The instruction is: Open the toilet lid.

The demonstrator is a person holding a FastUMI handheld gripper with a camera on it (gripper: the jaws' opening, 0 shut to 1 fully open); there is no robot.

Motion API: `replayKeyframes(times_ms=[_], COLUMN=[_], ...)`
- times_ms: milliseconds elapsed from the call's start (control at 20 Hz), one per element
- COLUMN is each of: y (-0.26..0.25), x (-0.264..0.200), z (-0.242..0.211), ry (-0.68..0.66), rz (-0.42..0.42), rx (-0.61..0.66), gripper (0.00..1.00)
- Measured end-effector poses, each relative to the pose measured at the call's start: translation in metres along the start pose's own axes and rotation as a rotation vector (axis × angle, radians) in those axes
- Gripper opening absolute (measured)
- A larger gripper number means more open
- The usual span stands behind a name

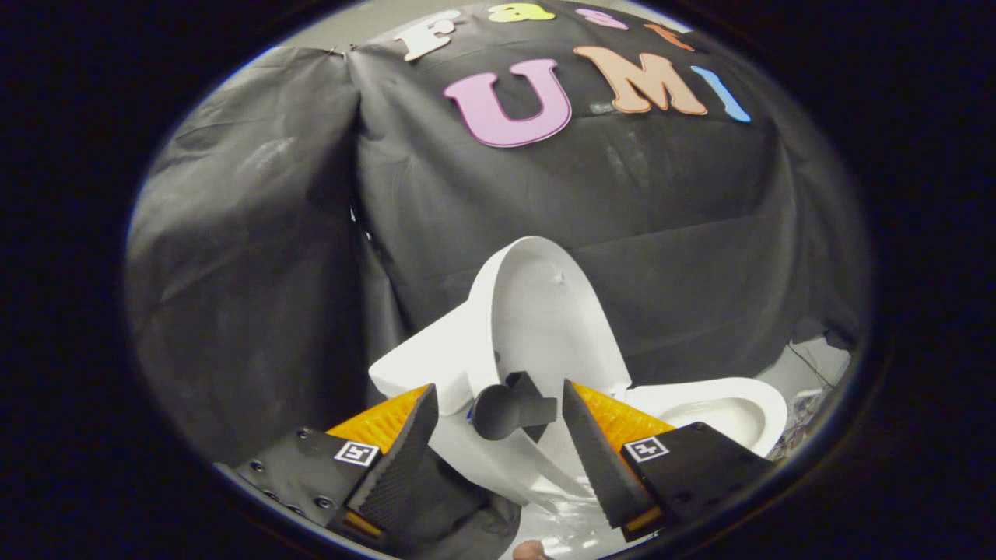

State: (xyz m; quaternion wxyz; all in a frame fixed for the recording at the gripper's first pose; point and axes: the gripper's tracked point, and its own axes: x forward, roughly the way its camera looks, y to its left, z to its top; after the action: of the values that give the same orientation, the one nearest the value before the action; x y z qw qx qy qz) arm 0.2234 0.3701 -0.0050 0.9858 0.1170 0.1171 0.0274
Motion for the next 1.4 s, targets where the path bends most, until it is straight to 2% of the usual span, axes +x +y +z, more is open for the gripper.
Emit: replayKeyframes(times_ms=[500,1400], y=[-0.046,-0.160], x=[-0.029,-0.099], z=[0.013,0.013], ry=[-0.059,-0.123], rz=[-0.025,-0.154], rx=[-0.008,-0.050], gripper=[0.98,0.98])
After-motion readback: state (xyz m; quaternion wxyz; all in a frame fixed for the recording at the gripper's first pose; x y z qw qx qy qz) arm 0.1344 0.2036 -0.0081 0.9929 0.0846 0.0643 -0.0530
